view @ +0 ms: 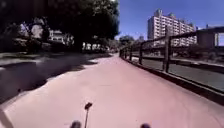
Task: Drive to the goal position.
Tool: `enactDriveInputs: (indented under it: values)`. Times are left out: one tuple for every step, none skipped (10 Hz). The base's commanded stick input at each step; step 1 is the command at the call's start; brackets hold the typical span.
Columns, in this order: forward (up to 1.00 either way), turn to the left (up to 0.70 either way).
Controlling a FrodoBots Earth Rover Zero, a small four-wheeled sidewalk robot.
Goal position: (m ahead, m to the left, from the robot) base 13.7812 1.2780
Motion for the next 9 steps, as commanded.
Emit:
enactDriveInputs:
  values:
    - [0.85,0.0]
    - [0.85,0.0]
    - [0.85,0.0]
    - [0.85,0.0]
    - [0.85,0.0]
    - [0.85,0.0]
    - [0.85,0.0]
    - [0.85,0.0]
    - [0.85,0.0]
